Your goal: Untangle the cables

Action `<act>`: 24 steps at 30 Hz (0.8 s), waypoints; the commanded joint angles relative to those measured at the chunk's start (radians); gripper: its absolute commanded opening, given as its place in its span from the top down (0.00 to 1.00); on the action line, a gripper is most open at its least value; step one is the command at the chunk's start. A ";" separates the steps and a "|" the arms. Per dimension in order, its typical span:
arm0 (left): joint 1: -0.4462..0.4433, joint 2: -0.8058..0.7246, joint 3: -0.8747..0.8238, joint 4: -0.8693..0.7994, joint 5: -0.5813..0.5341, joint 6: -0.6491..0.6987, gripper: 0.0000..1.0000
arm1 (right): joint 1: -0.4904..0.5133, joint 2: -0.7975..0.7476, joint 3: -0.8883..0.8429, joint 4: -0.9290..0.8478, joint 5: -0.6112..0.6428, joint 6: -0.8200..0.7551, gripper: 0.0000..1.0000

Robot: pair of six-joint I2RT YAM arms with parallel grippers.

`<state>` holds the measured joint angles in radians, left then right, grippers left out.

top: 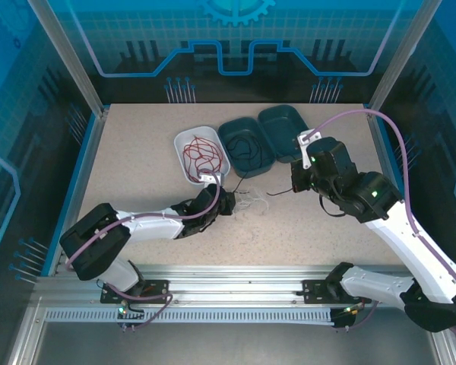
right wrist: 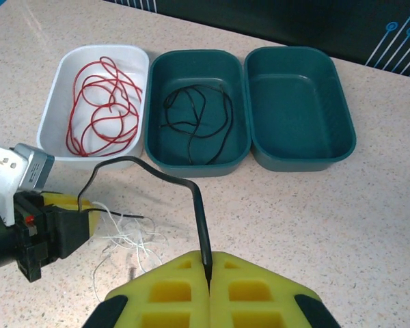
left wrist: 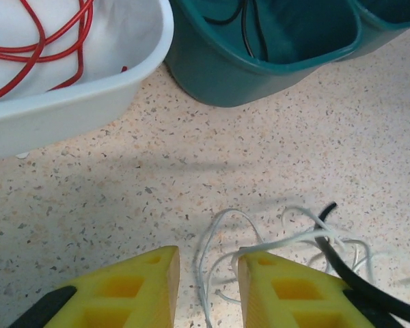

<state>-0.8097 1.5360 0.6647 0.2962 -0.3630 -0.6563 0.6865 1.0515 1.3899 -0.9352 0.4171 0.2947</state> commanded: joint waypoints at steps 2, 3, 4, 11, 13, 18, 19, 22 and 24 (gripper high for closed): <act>0.001 0.031 -0.011 -0.014 -0.011 -0.018 0.74 | 0.009 -0.018 0.039 -0.013 0.047 0.004 1.00; 0.001 0.037 -0.012 -0.014 -0.008 -0.020 0.75 | 0.010 -0.023 0.037 -0.007 0.047 0.007 1.00; 0.001 0.043 -0.011 -0.014 -0.005 -0.022 0.76 | 0.010 -0.029 0.034 0.001 0.046 0.009 1.00; 0.001 0.062 -0.010 -0.012 0.016 -0.016 0.77 | 0.008 -0.045 0.060 0.004 0.050 0.009 1.00; 0.001 0.064 -0.013 -0.011 0.019 -0.017 0.77 | 0.008 -0.050 0.077 0.003 0.047 0.009 1.00; 0.000 0.045 -0.033 0.091 0.113 0.037 0.69 | 0.008 -0.054 0.089 0.014 0.024 0.020 1.00; -0.001 0.036 -0.045 0.147 0.161 0.063 0.63 | 0.008 -0.054 0.085 0.018 0.020 0.024 1.00; 0.000 0.003 -0.085 0.321 0.298 0.134 0.43 | 0.008 -0.058 0.074 0.044 0.000 0.036 1.00; -0.002 -0.009 -0.105 0.418 0.360 0.172 0.26 | 0.006 -0.056 0.069 0.060 -0.018 0.045 1.00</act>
<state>-0.8089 1.5730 0.5850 0.5034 -0.1547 -0.5709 0.6865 1.0050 1.4525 -0.9134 0.4259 0.3141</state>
